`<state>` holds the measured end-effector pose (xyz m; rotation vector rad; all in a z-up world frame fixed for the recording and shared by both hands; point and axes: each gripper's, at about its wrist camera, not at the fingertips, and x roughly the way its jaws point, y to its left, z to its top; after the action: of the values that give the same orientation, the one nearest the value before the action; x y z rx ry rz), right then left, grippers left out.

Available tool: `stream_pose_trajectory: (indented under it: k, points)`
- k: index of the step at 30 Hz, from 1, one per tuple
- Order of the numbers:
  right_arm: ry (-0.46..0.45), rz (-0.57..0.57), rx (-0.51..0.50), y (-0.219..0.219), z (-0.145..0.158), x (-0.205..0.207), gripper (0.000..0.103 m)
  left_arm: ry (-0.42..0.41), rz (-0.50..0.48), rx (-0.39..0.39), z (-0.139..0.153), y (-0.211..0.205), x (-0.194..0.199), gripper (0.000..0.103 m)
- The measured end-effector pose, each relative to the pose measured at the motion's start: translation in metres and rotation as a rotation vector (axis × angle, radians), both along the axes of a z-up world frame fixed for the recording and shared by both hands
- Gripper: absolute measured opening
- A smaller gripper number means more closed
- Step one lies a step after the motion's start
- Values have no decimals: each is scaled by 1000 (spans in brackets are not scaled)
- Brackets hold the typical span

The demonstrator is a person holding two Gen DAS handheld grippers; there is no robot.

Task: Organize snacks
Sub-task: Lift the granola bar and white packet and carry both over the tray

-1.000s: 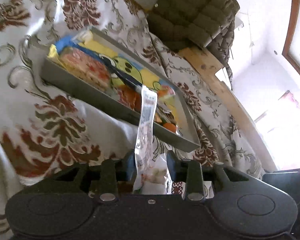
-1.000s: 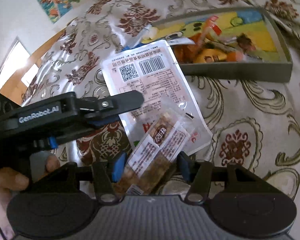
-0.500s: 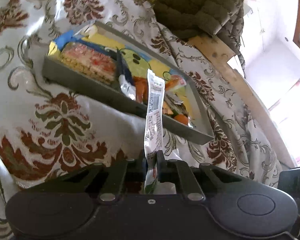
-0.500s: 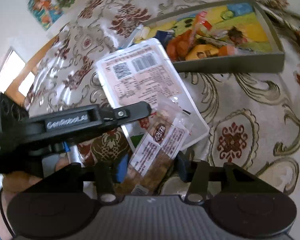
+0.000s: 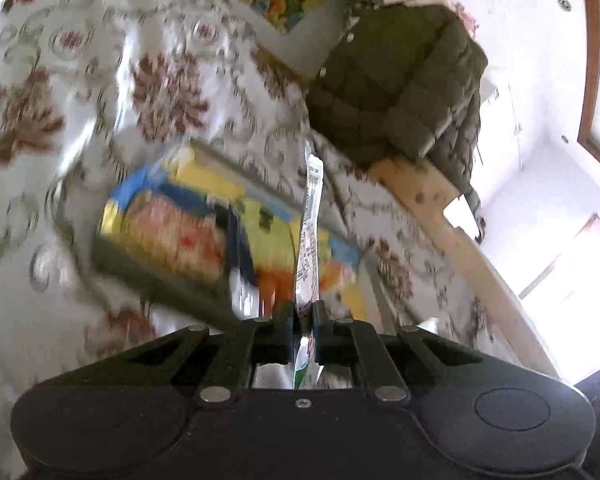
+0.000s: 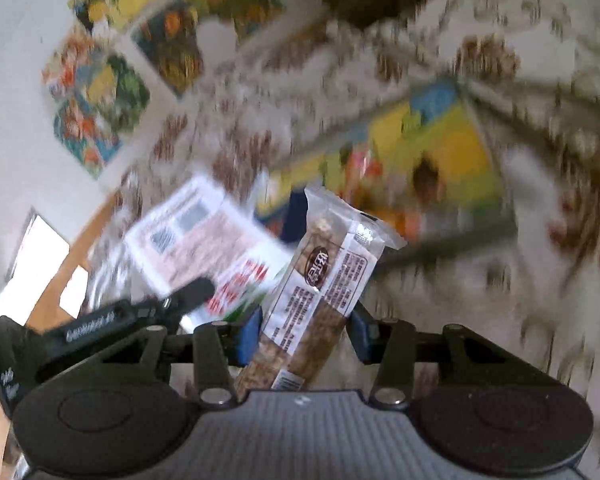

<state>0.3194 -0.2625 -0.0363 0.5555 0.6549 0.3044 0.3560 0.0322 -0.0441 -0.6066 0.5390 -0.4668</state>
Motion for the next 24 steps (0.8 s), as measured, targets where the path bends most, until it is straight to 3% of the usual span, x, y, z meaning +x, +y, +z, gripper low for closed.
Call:
stream_pose_trajectory:
  k: [4, 9, 17, 24]
  points:
    - [-74, -104, 16, -15, 15, 28, 50, -11, 50, -33, 5, 2, 22, 9]
    - [-106, -178, -40, -18, 14, 55, 50, 6, 91, -44, -6, 7, 38, 9]
    - [-106, -207, -75, -12, -3, 83, 50, 5, 116, -55, -17, 5, 65, 9]
    - [-101, -217, -86, -6, -14, 98, 50, 57, 157, -5, -29, -3, 71, 12]
